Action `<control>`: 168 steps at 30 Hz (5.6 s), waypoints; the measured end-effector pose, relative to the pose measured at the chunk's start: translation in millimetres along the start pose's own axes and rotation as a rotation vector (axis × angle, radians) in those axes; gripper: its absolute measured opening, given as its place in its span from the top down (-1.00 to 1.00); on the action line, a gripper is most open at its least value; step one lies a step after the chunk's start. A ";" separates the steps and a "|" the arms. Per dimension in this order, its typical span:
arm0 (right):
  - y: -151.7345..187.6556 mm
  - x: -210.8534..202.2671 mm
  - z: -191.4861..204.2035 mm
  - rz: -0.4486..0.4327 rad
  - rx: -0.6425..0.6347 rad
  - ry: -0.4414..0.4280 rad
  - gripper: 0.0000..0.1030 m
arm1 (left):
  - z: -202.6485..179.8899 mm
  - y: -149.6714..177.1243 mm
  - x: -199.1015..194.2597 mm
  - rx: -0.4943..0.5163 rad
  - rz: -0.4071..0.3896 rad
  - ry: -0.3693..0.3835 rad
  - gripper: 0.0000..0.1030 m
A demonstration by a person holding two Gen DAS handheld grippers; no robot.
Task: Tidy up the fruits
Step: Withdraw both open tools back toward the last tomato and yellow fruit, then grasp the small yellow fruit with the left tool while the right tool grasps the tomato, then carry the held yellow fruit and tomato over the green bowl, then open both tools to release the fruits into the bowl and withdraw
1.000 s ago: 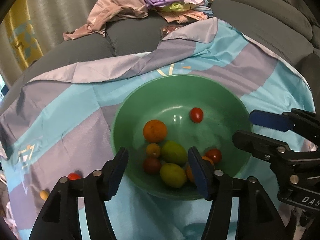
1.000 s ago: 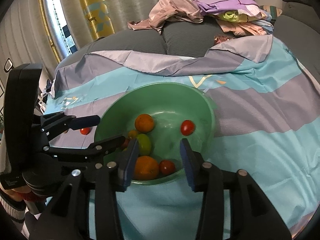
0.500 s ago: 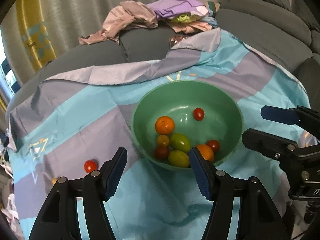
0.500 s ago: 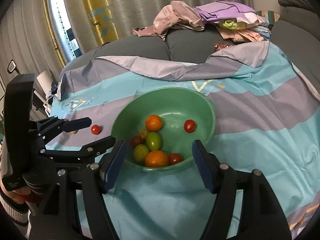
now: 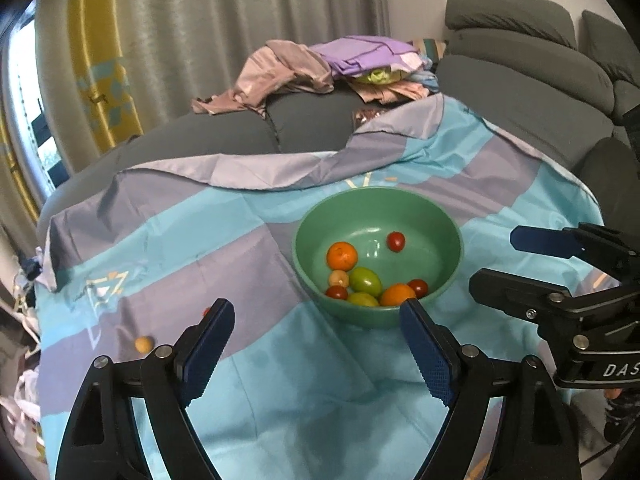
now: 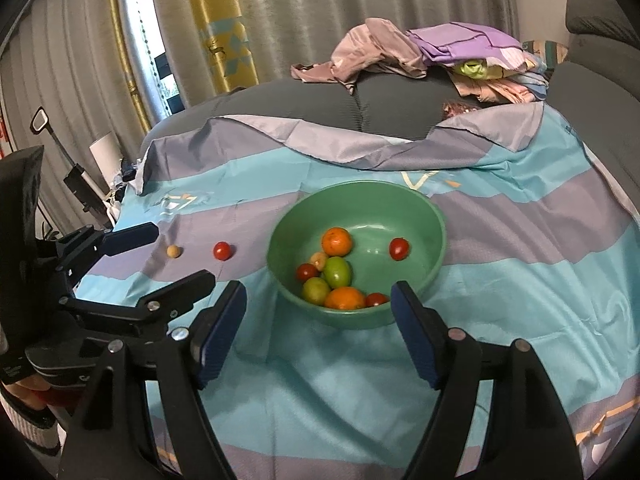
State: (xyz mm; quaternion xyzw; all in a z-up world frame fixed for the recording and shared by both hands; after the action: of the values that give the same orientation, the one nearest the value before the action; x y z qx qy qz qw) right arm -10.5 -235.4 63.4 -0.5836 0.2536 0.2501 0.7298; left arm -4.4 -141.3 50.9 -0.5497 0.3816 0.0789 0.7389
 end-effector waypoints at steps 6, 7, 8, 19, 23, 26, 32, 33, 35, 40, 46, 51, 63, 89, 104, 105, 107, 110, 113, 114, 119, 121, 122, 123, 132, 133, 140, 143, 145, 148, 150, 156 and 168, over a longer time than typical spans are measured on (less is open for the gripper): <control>2.0 -10.1 14.5 -0.006 -0.022 -0.012 -0.46 | 7.9 7.8 -18.5 -0.022 -0.023 -0.013 -0.64; 1.9 -11.3 17.0 -0.007 -0.027 -0.013 -0.46 | 9.8 8.8 -21.1 -0.026 -0.027 -0.015 -0.64; 2.0 -12.7 20.1 -0.009 -0.032 -0.017 -0.46 | 11.5 10.3 -23.7 -0.031 -0.030 -0.017 -0.64; 2.8 -11.2 54.1 0.002 -0.089 -0.060 -0.47 | 41.0 30.4 -44.0 -0.085 -0.045 -0.074 -0.64; 3.1 -4.0 68.6 0.017 -0.114 -0.080 -0.47 | 54.0 38.7 -44.6 -0.112 -0.036 -0.088 -0.64; 3.1 1.6 77.1 0.029 -0.130 -0.093 -0.47 | 63.7 45.7 -42.6 -0.134 -0.020 -0.096 -0.64; 3.4 16.9 91.8 0.060 -0.154 -0.110 -0.47 | 81.6 58.5 -37.9 -0.165 0.006 -0.108 -0.64; 3.5 19.8 93.9 0.065 -0.157 -0.114 -0.47 | 84.7 60.5 -36.9 -0.170 0.010 -0.110 -0.64; 5.1 27.7 100.0 0.081 -0.166 -0.123 -0.47 | 92.8 65.9 -33.7 -0.186 0.019 -0.111 -0.64; 9.1 53.1 112.8 0.129 -0.189 -0.140 -0.47 | 119.6 82.6 -22.8 -0.246 0.049 -0.102 -0.64; 10.9 91.1 124.6 0.191 -0.210 -0.162 -0.47 | 166.8 101.5 -1.5 -0.343 0.088 -0.108 -0.64; 8.5 130.5 134.3 0.242 -0.222 -0.175 -0.47 | 195.5 105.9 23.6 -0.375 0.121 -0.098 -0.62; -8.6 213.2 143.5 0.322 -0.228 -0.183 -0.38 | 226.7 84.4 86.8 -0.317 0.185 -0.052 -0.33; -17.4 287.5 164.6 0.411 -0.337 -0.143 0.40 | 242.2 88.9 149.3 -0.233 0.325 -0.101 0.47; -13.1 169.7 125.3 0.235 -0.207 -0.229 0.40 | 159.7 58.3 66.3 -0.190 0.197 -0.022 0.47; -12.2 160.9 121.3 0.223 -0.198 -0.226 0.40 | 151.3 55.3 62.2 -0.179 0.189 -0.009 0.47; -11.4 138.2 108.4 0.192 -0.179 -0.217 0.40 | 132.6 48.2 53.2 -0.157 0.172 0.007 0.47; -12.2 110.4 91.6 0.152 -0.172 -0.189 0.40 | 110.4 35.9 46.0 -0.119 0.150 0.016 0.47; -15.0 86.8 73.2 0.113 -0.161 -0.154 0.39 | 91.0 24.0 43.7 -0.088 0.136 0.035 0.47; -15.4 81.6 68.3 0.105 -0.157 -0.146 0.39 | 85.9 21.0 43.1 -0.080 0.133 0.040 0.47; -18.4 61.7 33.6 0.071 -0.128 -0.084 0.39 | 48.3 -1.0 46.7 -0.028 0.119 0.073 0.47; -19.5 59.2 21.6 0.067 -0.112 -0.066 0.39 | 35.4 -7.9 50.3 -0.007 0.116 0.079 0.47; -19.6 57.7 14.5 0.065 -0.103 -0.056 0.39 | 28.9 -11.7 52.9 0.005 0.114 0.080 0.47; -19.7 56.8 7.8 0.064 -0.096 -0.046 0.39 | 23.3 -14.4 55.0 0.015 0.114 0.081 0.47; -22.3 59.3 -31.2 0.060 -0.056 -0.003 0.39 | -15.4 -31.3 86.1 0.062 0.156 0.105 0.47; -22.1 60.1 -34.0 0.061 -0.053 -0.002 0.39 | -18.3 -32.2 90.7 0.066 0.164 0.106 0.47; -21.0 72.3 -52.3 0.080 -0.033 0.002 0.39 | -29.9 -31.2 110.1 0.081 0.202 0.113 0.47; -20.3 74.9 -55.1 0.085 -0.031 0.005 0.39 | -32.1 -30.8 117.7 0.082 0.217 0.110 0.47; -19.6 76.9 -56.4 0.089 -0.030 0.006 0.38 | -33.2 -30.7 121.6 0.082 0.226 0.111 0.47; -19.4 79.0 -58.1 0.093 -0.028 0.007 0.38 | -35.0 -30.8 125.1 0.084 0.232 0.113 0.47; -18.8 79.7 -58.7 0.096 -0.028 0.008 0.37 | -36.1 -30.8 126.7 0.087 0.236 0.113 0.47; -17.6 85.2 -62.0 0.115 -0.025 0.021 0.35 | -37.1 -31.0 131.4 0.081 0.244 0.113 0.47; -19.7 83.1 -60.1 0.116 -0.016 0.035 0.23 | -32.7 -32.8 130.8 0.062 0.235 0.090 -0.04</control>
State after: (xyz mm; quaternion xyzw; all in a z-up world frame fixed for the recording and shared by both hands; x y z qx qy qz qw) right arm 59.8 -292.3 11.2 -0.5781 0.2975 0.2839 0.7048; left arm 88.6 -222.0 -13.0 -0.4811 0.4784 0.1283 0.7233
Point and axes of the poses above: each gripper's, at about its wrist camera, not at the fingertips, and x roughly the way its jaws point, z to its left, y to its underside, the point moved 3 cm from there along x, roughly the way its jaws point, and after that the axes turned 1 degree about y, right-handed, at the moved point
